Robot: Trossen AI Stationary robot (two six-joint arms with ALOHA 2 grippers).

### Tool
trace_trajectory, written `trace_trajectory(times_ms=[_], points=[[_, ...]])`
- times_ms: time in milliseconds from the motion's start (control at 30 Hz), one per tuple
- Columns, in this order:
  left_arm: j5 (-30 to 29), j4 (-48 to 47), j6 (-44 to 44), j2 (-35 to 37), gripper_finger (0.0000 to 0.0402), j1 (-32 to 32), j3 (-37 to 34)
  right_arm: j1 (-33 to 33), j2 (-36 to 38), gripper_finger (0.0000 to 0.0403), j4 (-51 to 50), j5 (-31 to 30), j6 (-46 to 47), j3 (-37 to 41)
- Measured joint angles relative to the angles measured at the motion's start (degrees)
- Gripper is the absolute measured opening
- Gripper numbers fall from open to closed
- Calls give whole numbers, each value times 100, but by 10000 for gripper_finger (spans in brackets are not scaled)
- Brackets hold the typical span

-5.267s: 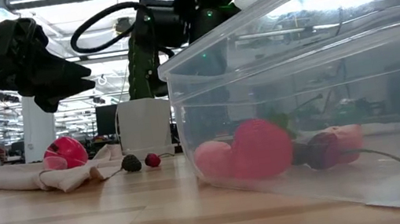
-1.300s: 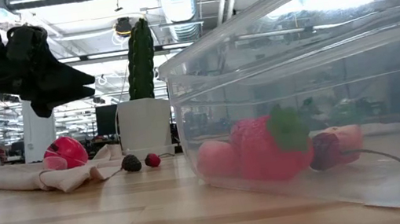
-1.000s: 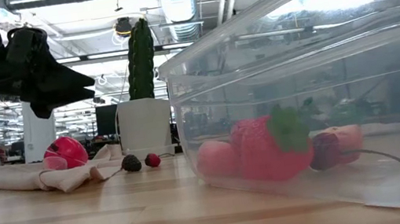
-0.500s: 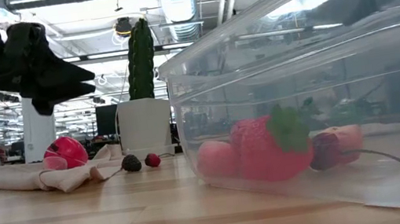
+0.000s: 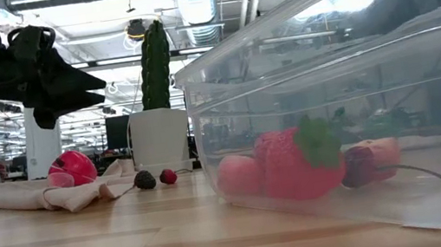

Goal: Pick and placing Produce into tupperware
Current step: Put the red cherry into the transparent bin

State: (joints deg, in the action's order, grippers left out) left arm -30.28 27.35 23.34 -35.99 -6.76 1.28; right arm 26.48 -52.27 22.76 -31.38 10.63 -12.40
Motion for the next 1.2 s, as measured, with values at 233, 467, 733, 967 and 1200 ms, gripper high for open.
trace_trajectory(times_ms=[233, 467, 733, 967, 1200], points=[[-22, 31, 106, -2, 178, 0, 2, -177, -288, 276, 237, -13, -166, 0], [-369, 214, 7, 0, 178, 0, 11, -674, 461, 275, -46, 2139, -368, -4], [-413, 203, -1, -2, 178, 0, 11, -1142, 1932, 276, -759, 2463, -860, -7], [-333, 201, -3, -2, 178, 0, 11, -1884, 3590, 276, -2058, 2696, -1059, -4], [-353, 134, -281, -1, 178, 0, 11, -1945, 5206, 276, -3066, 2706, -1115, -27]])
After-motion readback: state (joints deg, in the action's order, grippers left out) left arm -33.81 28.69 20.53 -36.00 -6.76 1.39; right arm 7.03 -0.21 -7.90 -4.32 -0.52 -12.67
